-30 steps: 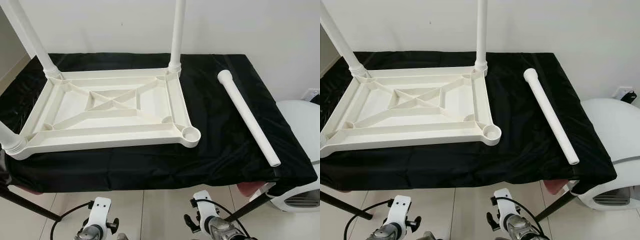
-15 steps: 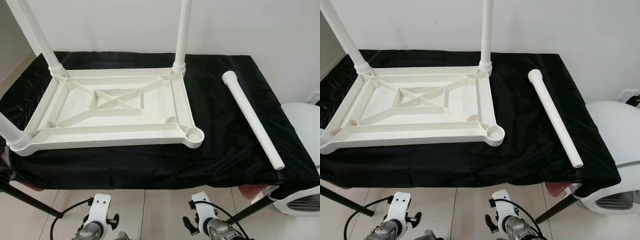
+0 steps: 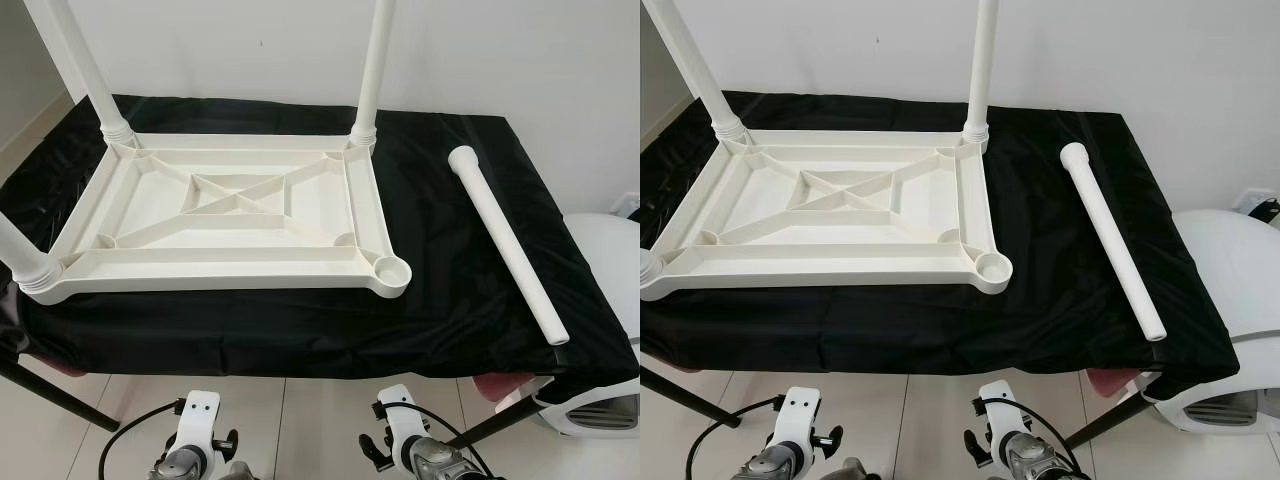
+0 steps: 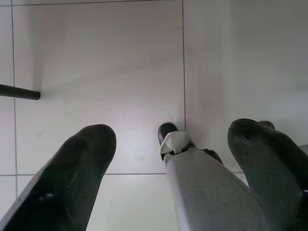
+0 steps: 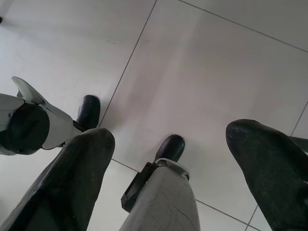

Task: Building children table

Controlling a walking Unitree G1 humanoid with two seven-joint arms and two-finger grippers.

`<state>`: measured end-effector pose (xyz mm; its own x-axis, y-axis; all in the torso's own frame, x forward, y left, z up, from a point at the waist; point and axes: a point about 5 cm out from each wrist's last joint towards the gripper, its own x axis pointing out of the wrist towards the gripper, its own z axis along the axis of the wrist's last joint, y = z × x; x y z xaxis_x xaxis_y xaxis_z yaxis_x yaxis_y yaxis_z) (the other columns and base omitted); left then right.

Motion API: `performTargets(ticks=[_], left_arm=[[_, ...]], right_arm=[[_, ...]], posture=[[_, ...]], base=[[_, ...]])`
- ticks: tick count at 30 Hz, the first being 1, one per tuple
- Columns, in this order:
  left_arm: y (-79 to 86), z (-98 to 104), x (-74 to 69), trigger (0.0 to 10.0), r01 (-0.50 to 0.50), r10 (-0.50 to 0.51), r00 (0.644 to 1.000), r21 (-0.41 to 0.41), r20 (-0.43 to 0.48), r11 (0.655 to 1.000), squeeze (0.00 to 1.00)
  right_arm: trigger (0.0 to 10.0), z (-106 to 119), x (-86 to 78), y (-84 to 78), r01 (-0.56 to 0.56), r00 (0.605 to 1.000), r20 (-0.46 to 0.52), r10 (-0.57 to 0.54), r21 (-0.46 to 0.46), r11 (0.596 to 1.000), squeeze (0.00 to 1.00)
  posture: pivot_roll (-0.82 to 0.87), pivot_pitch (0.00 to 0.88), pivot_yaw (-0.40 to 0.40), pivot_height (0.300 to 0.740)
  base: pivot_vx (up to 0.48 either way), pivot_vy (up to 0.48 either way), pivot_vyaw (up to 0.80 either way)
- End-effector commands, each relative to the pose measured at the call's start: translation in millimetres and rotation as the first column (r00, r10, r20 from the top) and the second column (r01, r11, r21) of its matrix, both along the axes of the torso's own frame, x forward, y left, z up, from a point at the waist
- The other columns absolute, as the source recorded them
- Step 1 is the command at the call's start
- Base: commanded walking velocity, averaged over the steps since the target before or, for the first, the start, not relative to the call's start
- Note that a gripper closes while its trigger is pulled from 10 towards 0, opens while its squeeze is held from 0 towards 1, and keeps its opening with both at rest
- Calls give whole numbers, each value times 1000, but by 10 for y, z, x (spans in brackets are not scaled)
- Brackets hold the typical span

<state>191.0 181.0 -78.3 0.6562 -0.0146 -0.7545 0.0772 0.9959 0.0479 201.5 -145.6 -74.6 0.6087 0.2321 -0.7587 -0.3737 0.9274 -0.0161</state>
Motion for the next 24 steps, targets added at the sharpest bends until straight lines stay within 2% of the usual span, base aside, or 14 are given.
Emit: performTargets(ticks=[1,3,4,14,20,21,24], left_arm=[[-64,-3,-3,10000,49,-50,999,-55,-2,997,518],[-69,-5,-6,10000,53,-53,999,-52,-3,997,518],[-75,-8,-13,10000,60,-60,998,-48,-4,997,0],[-62,-24,-61,10000,91,-92,996,-37,-4,995,0],[-104,-6,-47,10000,185,-184,983,-24,21,982,0],[-137,6,-42,10000,257,-257,966,-17,36,966,0],[-154,14,-43,10000,300,-299,953,-12,46,954,0]], right_arm=[[10000,-13,-19,-16,-1,1000,-15,1,-8,1000,0],[10000,-14,-21,-23,4,1000,-16,-4,-4,1000,0],[10000,-15,-24,-31,4,1000,-17,-4,-6,1000,0],[10000,-22,-44,-66,-8,1000,-12,8,-20,1000,0],[10000,2,-16,-54,-53,999,9,53,-17,998,0],[10000,24,11,-37,-89,996,26,89,-10,996,0],[10000,40,29,-27,-116,992,39,116,-8,993,0]], posture=[[67,0,-8,740],[67,0,-8,740],[67,0,-9,740],[65,0,-8,740],[68,0,-12,740],[71,0,-20,740],[71,0,-21,740]], base=[[0,0,0],[0,0,0],[0,0,0],[0,0,0],[0,0,0],[0,0,0],[0,0,0]])
